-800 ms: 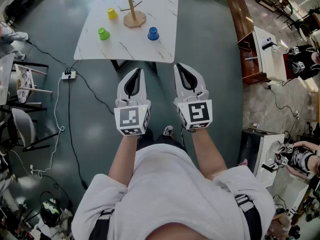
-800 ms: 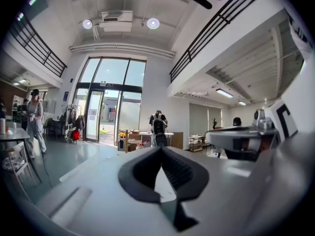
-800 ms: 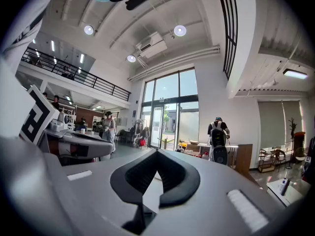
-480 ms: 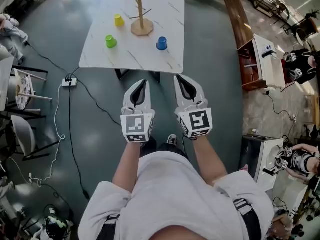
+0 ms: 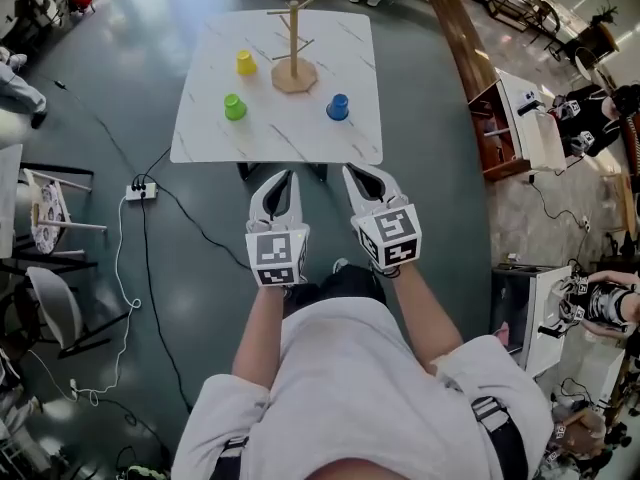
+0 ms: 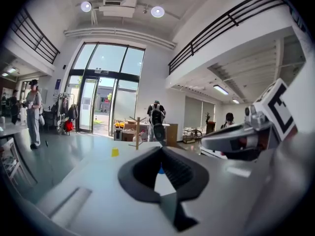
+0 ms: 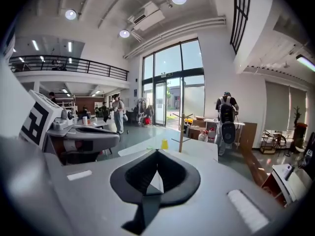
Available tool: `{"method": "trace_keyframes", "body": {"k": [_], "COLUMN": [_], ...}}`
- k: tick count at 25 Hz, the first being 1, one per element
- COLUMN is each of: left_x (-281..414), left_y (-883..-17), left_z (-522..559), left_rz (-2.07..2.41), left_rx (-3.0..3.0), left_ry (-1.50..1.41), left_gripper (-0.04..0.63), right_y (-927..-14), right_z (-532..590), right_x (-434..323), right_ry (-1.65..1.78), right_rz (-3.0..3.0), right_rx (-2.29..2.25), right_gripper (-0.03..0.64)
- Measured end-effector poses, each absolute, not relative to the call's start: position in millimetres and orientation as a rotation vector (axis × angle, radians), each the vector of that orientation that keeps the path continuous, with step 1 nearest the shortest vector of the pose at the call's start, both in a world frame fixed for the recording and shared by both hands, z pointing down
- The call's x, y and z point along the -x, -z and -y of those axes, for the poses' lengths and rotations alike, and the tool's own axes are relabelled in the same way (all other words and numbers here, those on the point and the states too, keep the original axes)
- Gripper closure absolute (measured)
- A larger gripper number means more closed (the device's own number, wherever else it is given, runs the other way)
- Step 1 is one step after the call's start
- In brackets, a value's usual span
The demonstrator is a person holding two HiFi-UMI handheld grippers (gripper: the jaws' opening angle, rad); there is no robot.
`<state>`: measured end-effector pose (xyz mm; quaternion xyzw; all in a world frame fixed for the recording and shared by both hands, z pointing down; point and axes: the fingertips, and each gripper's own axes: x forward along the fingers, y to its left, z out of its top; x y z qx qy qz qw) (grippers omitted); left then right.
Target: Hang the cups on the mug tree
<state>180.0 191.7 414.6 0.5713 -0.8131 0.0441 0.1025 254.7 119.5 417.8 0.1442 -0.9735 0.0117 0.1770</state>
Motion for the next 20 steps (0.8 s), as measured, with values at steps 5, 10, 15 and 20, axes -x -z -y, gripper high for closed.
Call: {"method": "trace_keyframes", "body": {"k": [5, 10, 15, 20], "left_x": [-157, -124, -73, -27], "left_y": [-438, -449, -462, -464], "left_z": [-183, -164, -128, -75], "left_rz": [2.35, 2.345, 2.34, 2.339], "left_rx": [-1.644, -1.618, -1.573, -1.556], "left_ry": [-0.095, -0.125, -0.165, -0.256], "left_gripper": [0.592, 0.592, 0.592, 0.592], "right_y": [-446, -469, -481, -482], "right_z": [-130, -105, -63, -20], "right_x": [-232, -199, -144, -95], "right_ry": [-0.06, -0.085, -0.118, -0.142], "right_rz": [2.693, 2.652, 2.657, 2.682], "right_rx": [-0.304, -0.253, -0.182, -0.112], "right_gripper": [0.617, 0.617, 0.617, 0.615]}}
